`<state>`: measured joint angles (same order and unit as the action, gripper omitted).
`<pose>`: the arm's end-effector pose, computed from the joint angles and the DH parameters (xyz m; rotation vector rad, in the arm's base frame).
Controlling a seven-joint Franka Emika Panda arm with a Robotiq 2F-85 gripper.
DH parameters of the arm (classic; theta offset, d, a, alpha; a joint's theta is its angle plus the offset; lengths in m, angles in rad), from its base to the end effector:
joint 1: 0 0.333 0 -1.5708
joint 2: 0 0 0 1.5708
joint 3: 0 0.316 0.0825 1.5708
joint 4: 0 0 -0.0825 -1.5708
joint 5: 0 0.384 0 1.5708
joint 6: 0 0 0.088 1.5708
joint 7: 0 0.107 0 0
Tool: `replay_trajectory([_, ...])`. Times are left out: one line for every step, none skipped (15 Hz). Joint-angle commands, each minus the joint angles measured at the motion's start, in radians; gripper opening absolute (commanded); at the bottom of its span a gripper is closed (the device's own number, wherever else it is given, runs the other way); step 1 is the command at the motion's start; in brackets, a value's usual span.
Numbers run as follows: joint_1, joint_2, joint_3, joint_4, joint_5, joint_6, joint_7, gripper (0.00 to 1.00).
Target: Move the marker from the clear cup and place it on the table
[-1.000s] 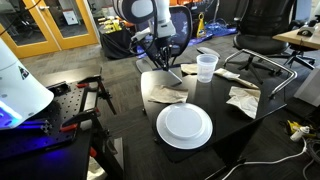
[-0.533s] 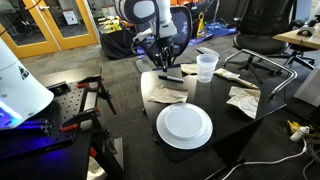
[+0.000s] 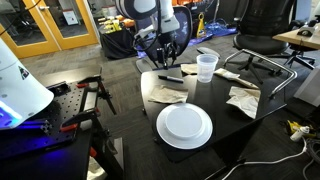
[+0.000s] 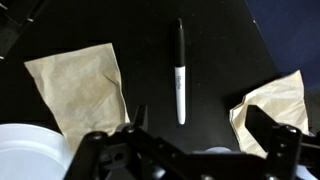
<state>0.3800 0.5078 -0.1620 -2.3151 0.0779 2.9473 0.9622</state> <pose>0.5159 0.1042 0.1388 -2.8650 1.2018 -0.2218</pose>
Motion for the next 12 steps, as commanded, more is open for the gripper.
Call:
replay_trajectory([0.024,-0.084,-0.046,-0.051,-0.037,0.023,-0.011,1.00])
replay_trajectory([0.029,-0.103,-0.059,-0.055,-0.051,0.023,-0.006,1.00])
replay_trajectory([0.031,-0.118,-0.070,-0.056,-0.064,0.020,-0.005,1.00])
replay_trajectory([0.032,-0.134,-0.076,-0.057,-0.074,0.016,-0.004,1.00])
replay_trajectory([0.027,-0.147,-0.077,-0.056,-0.082,0.010,-0.004,1.00])
replay_trajectory([0.024,-0.154,-0.078,-0.053,-0.092,0.006,-0.003,1.00])
replay_trajectory([0.018,-0.162,-0.075,-0.049,-0.095,-0.002,-0.001,1.00])
replay_trajectory([0.008,-0.169,-0.067,-0.045,-0.094,-0.016,-0.006,1.00])
replay_trajectory([0.001,-0.123,-0.057,-0.015,-0.084,-0.001,0.004,1.00])
replay_trajectory([0.000,-0.129,-0.056,-0.015,-0.085,-0.001,0.005,1.00])
replay_trajectory([-0.001,-0.132,-0.056,-0.017,-0.085,-0.001,0.005,1.00])
replay_trajectory([-0.001,-0.133,-0.055,-0.018,-0.085,-0.001,0.005,1.00])
